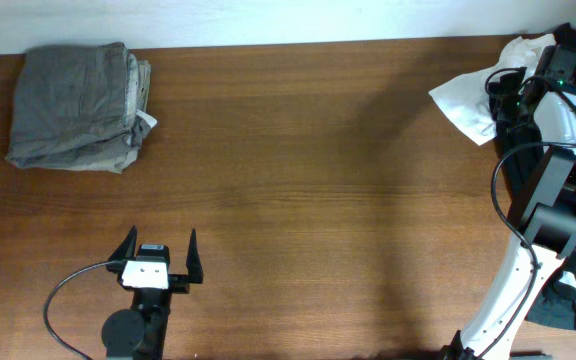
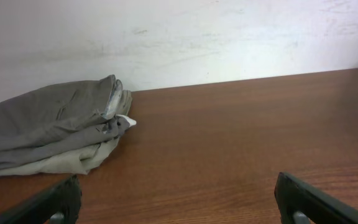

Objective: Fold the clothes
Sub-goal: 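Reach the right gripper to the black trousers pile and grasp them, then drag the black trousers with the right gripper to the table center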

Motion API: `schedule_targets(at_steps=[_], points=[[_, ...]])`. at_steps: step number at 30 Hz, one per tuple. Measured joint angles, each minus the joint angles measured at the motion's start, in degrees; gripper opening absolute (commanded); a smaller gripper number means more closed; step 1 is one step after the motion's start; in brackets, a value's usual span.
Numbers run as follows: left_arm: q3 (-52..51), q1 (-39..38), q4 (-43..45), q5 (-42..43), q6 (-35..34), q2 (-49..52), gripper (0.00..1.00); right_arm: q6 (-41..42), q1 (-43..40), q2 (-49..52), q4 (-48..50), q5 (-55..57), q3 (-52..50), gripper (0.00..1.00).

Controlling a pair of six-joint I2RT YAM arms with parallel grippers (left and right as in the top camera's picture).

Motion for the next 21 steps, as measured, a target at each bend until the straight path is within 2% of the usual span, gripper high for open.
schedule_targets(at_steps=[1,2,3,9,16,21], points=[[0.00,0.00,0.00,0.00,0.00,0.00,0.99,0.11,0.00,0.00,-0.17,-0.15,0.00,0.21],[0.00,0.00,0.00,0.00,0.00,0.00,0.99,-0.13,0.00,0.00,-0.20,-0.20,0.00,0.07],[0.00,0.00,0.00,0.00,0.00,0.00,0.99,-0.07,0.02,0.00,-0.31,-0.15,0.00,0.04],[0.00,0.00,0.00,0.00,0.00,0.00,0.99,1.20,0.04,-0.50,-1.75,-0.11,0.83,0.04],[0.00,0.00,0.00,0.00,0.00,0.00,0.99,3.91,0.04,-8.85,-5.51,0.09,0.83,0.04],[0.00,0.00,0.00,0.00,0.00,0.00,0.99,5.05,0.04,-10.71,-7.37,0.07,0.85,0.04]])
